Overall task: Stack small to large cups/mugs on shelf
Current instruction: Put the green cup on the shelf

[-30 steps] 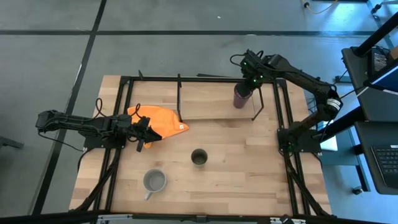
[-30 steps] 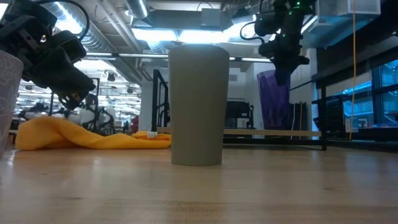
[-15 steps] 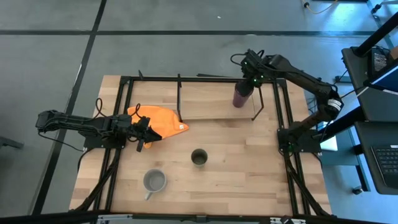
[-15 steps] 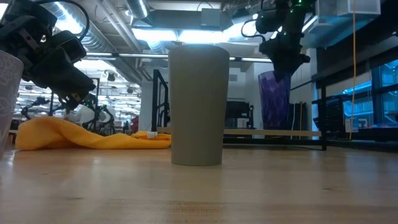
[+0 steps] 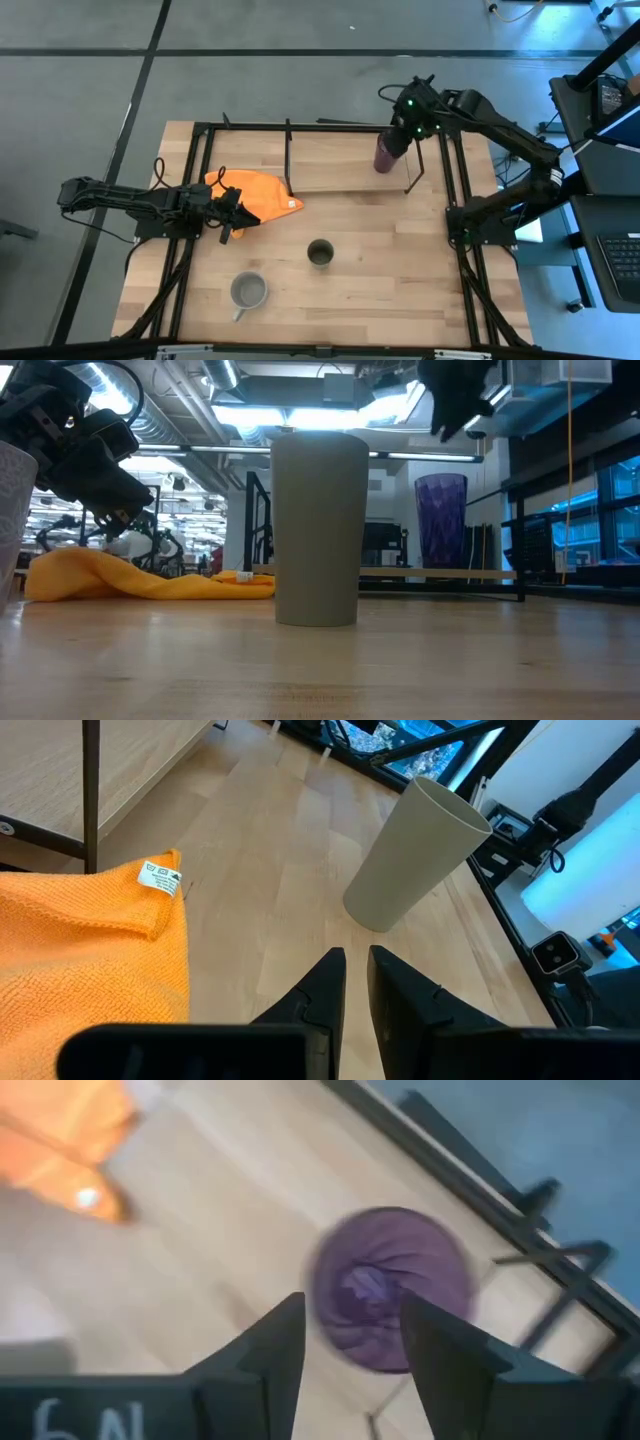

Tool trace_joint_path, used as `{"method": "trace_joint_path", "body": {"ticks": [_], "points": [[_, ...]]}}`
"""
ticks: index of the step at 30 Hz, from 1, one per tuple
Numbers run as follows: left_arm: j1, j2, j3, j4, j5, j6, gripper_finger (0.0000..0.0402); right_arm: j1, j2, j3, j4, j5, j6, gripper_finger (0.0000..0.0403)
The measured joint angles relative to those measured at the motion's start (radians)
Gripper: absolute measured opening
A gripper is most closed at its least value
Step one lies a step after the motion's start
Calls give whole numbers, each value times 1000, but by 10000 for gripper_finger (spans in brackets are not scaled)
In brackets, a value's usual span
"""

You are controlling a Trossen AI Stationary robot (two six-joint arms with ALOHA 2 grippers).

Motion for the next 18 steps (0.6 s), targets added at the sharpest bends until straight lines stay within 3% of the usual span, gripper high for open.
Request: {"method": "trace_joint_path", "body": {"ticks": [8, 18], "points": [[0, 0, 0, 0, 0, 0, 41, 229, 2, 79, -14, 85, 85, 165], [0, 0, 0, 0, 0, 0, 41, 492, 15, 42, 14, 133, 240, 165]]}}
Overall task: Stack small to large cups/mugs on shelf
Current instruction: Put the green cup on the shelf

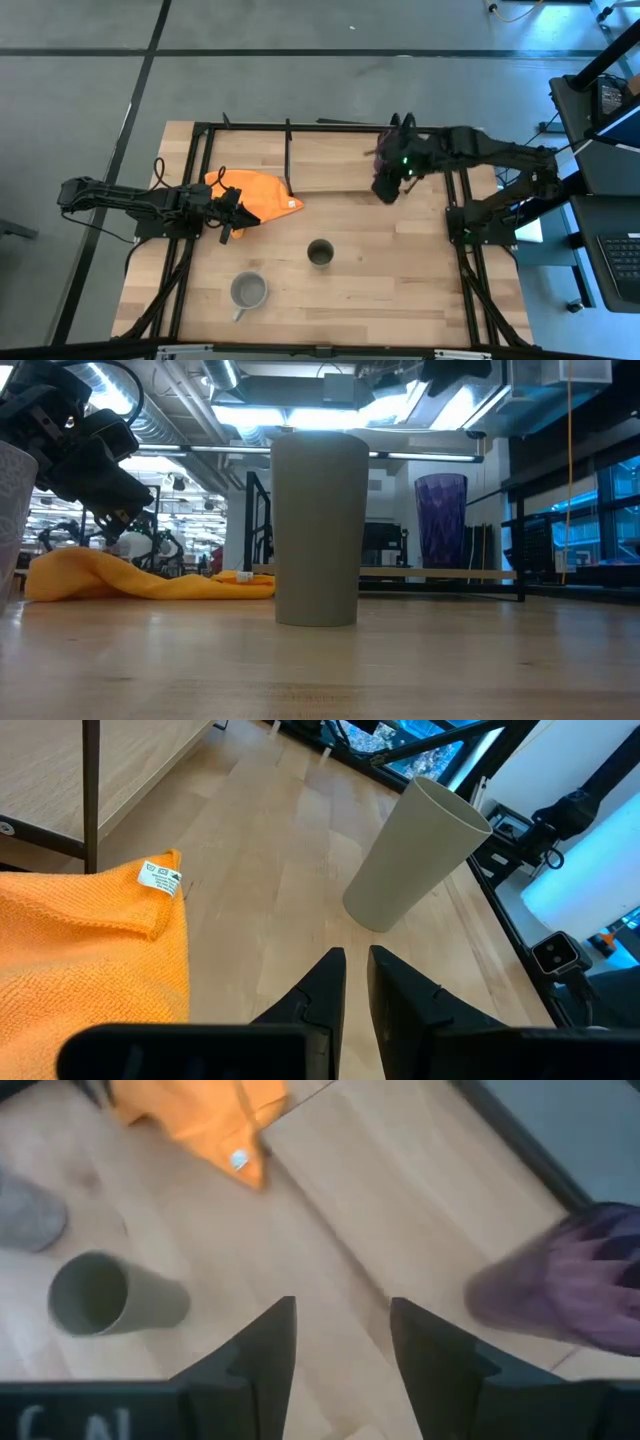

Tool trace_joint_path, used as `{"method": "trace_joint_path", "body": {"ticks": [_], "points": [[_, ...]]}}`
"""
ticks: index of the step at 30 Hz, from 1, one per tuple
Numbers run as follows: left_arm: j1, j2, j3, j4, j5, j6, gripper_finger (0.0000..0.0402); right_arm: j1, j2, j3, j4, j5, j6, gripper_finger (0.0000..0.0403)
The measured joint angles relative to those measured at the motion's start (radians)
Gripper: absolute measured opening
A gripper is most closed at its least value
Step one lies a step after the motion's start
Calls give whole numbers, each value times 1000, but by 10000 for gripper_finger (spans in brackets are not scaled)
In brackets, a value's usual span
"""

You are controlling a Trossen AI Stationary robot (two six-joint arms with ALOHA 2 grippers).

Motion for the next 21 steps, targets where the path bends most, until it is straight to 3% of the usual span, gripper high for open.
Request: {"method": "trace_joint_path", "body": {"ticks": [9, 21], "points": [[0, 0, 0, 0, 0, 0, 41, 178, 119, -2, 69, 6, 95, 165], [0, 0, 0, 0, 0, 0, 41, 242, 337, -3, 206, -108, 75, 165]]}}
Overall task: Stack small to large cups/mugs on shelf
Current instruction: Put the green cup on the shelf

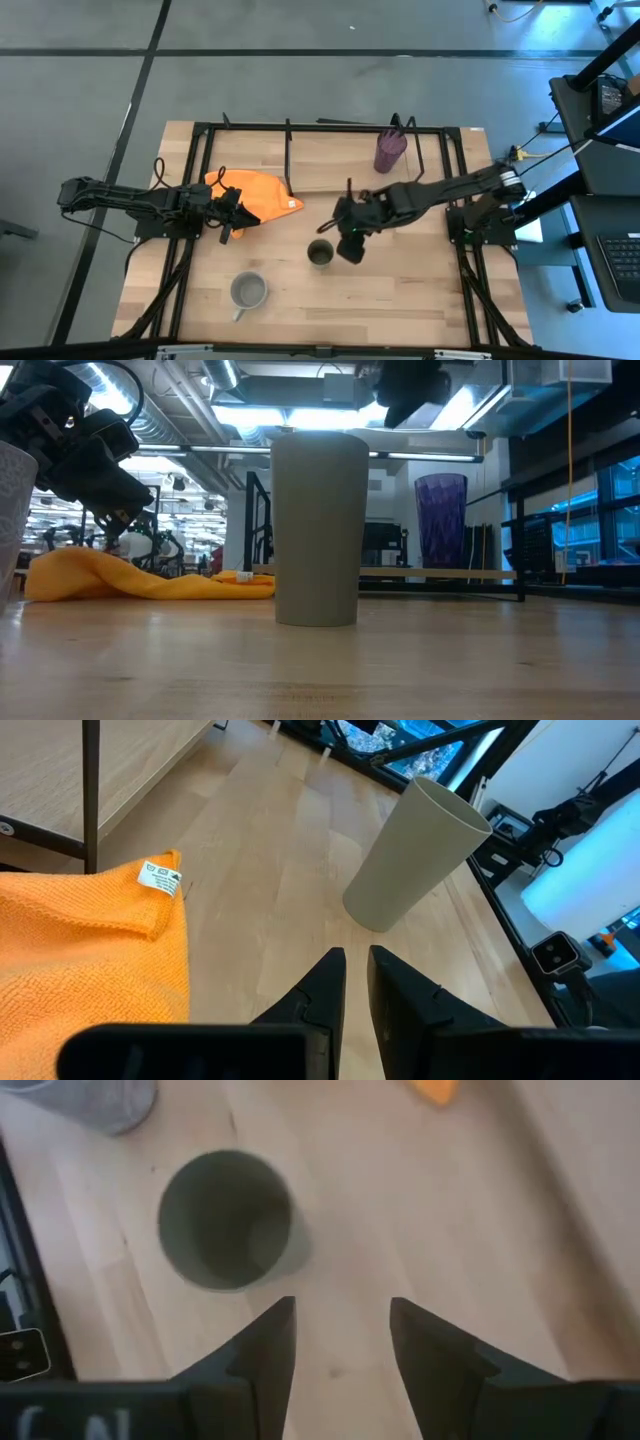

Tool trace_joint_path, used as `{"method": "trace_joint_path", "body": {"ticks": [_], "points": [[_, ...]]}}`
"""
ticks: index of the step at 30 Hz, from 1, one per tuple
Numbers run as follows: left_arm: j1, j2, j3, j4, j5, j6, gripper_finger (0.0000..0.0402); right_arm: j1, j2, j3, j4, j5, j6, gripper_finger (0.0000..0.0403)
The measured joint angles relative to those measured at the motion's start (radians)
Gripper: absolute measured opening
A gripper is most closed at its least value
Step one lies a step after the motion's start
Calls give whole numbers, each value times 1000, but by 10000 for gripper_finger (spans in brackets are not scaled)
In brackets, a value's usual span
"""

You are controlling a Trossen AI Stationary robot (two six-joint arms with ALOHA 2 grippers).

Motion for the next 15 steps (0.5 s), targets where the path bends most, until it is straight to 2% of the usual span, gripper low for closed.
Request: {"method": "trace_joint_path", "body": {"ticks": [7, 15], "points": [[0, 0, 0, 0, 0, 0, 41, 13, 56, 0, 88, -61, -3, 165], [0, 0, 0, 0, 0, 0, 41, 22, 90, 1, 167, -70, -4, 165]]}}
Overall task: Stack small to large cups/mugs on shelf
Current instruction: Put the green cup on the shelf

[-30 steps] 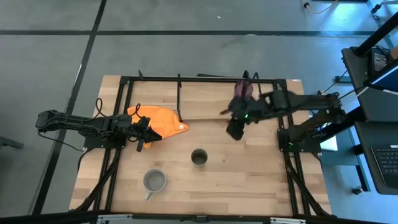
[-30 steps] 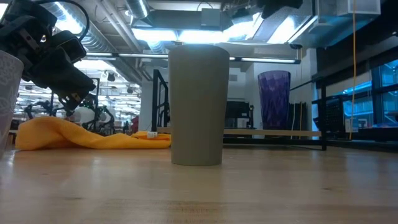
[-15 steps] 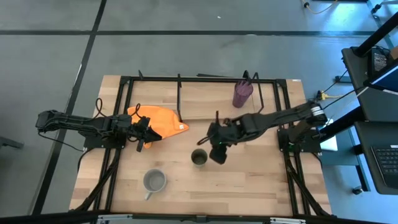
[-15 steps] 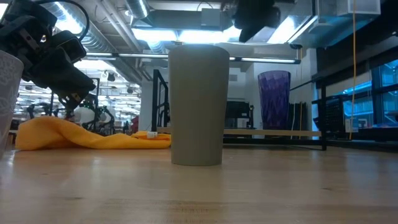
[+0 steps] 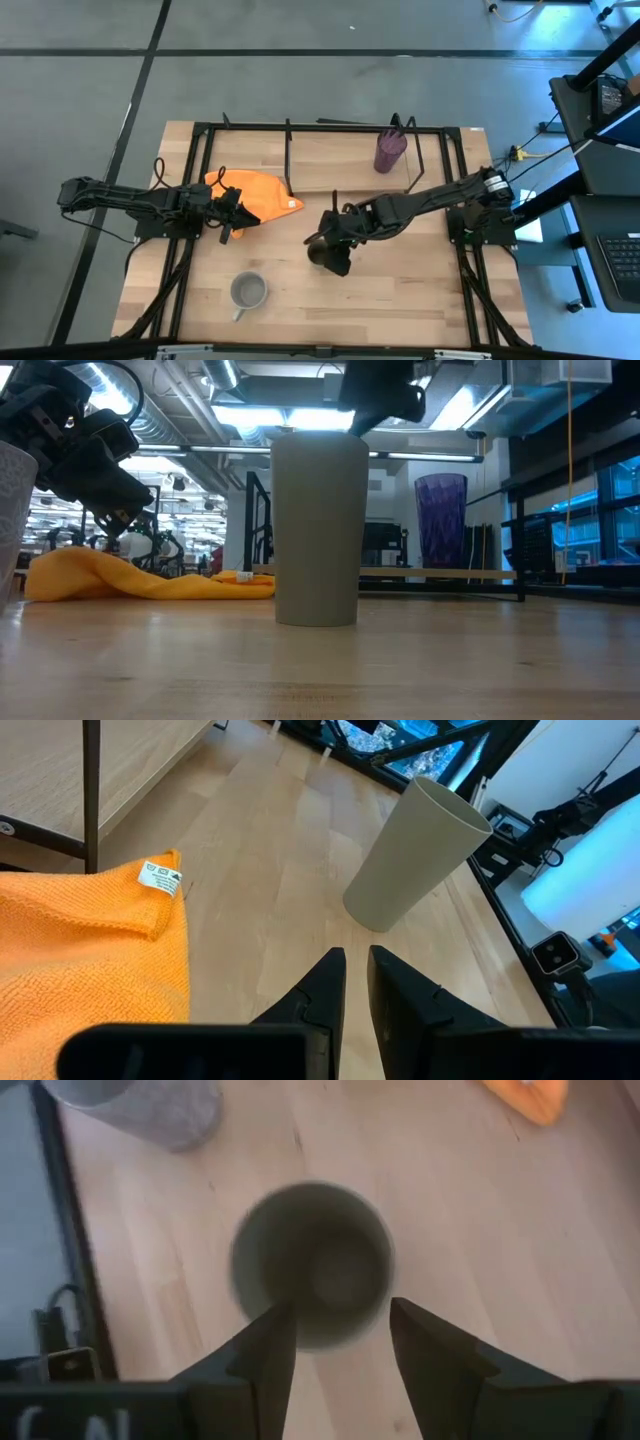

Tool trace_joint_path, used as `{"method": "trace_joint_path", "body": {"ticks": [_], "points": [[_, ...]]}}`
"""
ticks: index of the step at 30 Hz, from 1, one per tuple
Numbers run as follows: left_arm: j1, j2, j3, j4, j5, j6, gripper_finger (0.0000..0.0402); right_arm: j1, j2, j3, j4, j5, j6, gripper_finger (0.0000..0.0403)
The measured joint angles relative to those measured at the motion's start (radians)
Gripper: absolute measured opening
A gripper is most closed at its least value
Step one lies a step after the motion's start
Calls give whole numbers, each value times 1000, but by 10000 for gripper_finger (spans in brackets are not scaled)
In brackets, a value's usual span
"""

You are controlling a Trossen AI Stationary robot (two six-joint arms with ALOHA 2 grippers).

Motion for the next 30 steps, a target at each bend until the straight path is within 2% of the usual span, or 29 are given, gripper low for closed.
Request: {"method": "trace_joint_path", "body": {"ticks": [14, 30], "points": [[0, 0, 0, 0, 0, 0, 41, 0, 49, 0, 10, 43, -49, 165], [0, 0, 0, 1, 0, 0, 41, -32, 95, 0, 51, 46, -74, 165]]}}
